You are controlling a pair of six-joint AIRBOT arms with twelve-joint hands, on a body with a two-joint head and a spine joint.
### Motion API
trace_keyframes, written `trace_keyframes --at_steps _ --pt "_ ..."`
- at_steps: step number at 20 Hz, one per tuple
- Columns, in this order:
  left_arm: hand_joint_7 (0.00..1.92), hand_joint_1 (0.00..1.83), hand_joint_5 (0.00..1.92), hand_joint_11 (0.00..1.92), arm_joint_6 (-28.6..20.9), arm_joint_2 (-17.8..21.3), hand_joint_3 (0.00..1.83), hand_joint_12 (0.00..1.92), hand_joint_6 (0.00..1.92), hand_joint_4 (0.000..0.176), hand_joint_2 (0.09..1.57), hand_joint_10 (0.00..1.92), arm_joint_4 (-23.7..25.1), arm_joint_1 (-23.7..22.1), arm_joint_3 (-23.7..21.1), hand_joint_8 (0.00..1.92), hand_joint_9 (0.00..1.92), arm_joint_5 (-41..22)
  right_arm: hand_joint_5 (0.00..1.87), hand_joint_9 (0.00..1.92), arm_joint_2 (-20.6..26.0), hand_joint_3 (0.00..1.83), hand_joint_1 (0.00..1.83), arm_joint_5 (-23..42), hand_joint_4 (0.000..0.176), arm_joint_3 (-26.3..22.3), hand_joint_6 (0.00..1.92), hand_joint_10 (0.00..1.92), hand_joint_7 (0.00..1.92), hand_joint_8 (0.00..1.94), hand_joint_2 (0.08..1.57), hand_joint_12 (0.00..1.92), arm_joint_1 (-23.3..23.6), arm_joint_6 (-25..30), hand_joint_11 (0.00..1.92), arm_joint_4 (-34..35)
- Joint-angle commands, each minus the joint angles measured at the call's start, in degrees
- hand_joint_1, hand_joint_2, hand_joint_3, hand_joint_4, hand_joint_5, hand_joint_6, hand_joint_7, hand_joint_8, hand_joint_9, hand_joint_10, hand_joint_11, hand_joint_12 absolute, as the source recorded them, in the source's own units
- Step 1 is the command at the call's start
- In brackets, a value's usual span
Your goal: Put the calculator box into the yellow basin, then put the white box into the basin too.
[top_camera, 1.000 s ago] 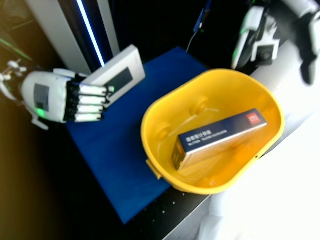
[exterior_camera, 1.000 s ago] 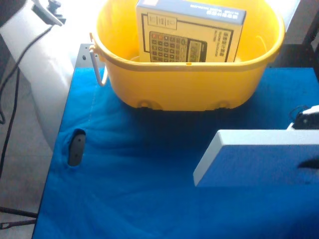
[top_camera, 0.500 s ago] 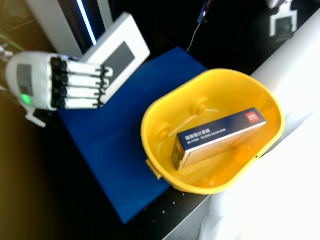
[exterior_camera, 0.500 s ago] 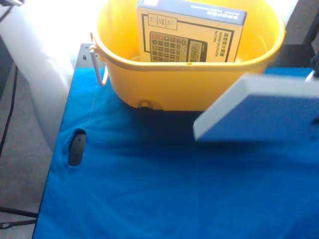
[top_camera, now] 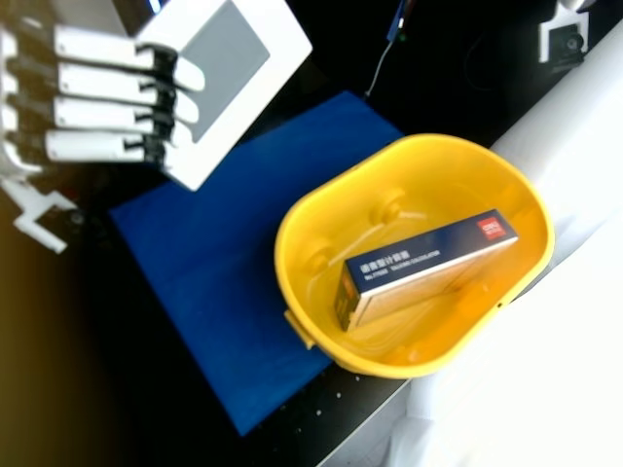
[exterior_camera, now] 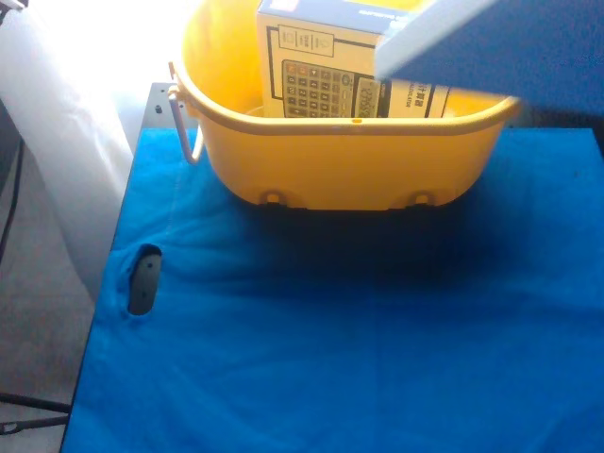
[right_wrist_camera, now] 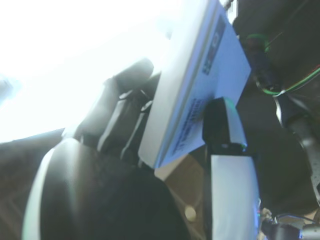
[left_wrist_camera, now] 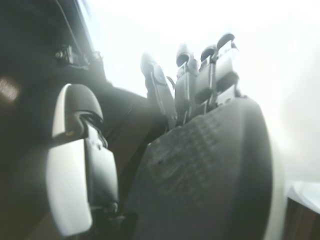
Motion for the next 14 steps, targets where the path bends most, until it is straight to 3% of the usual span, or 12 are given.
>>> trace_keyframes --at_steps 1,2,3,5,14 --pt "0.25 0.68 0.54 0.0 -0.09 -0.14 0.01 0.0 0.0 0.011 1.16 0.02 -0.69 -0.53 0.36 0.01 0.06 -6.8 0.96 0.83 -0.33 0.0 1.22 -6.72 0.018 0.4 1.09 1.09 1.02 0.9 1.12 1.57 1.35 0.03 0.63 -1.97" --pt "0.25 0.67 0.54 0.0 0.32 -0.15 0.02 0.0 0.0 0.0 1.17 0.02 -1.23 -0.52 0.53 0.01 0.06 -6.74 0.91 0.84 -0.67 0.0 1.21 -6.62 0.02 1.08 1.13 1.09 0.99 0.97 1.14 1.57 2.38 -0.28 0.63 -1.97" --pt "0.26 0.67 0.55 0.0 0.83 -0.15 0.02 0.0 0.01 0.008 1.18 0.02 -1.86 -0.53 0.66 0.01 0.06 -6.72 0.94 0.83 -1.23 0.0 1.21 -6.2 0.018 1.95 1.1 1.09 1.01 0.92 1.13 1.57 3.73 -0.29 0.63 -1.97" --pt "0.29 0.65 0.55 0.0 0.9 -0.14 0.02 0.0 0.01 0.0 1.19 0.03 -2.32 -0.53 1.01 0.02 0.08 -6.72 0.91 0.84 -2.58 0.0 1.21 -3.63 0.02 3.49 1.13 1.09 0.99 0.97 1.14 1.57 6.56 -0.29 0.63 -1.97" --pt "0.31 0.69 0.57 0.0 1.45 -0.92 0.01 0.0 0.01 0.0 1.2 0.03 -2.33 -0.29 1.35 0.02 0.09 -6.55 0.9 0.84 -13.31 0.0 1.21 12.31 0.02 13.09 1.13 1.09 0.99 0.98 1.14 1.57 20.17 -0.28 0.63 -1.97"
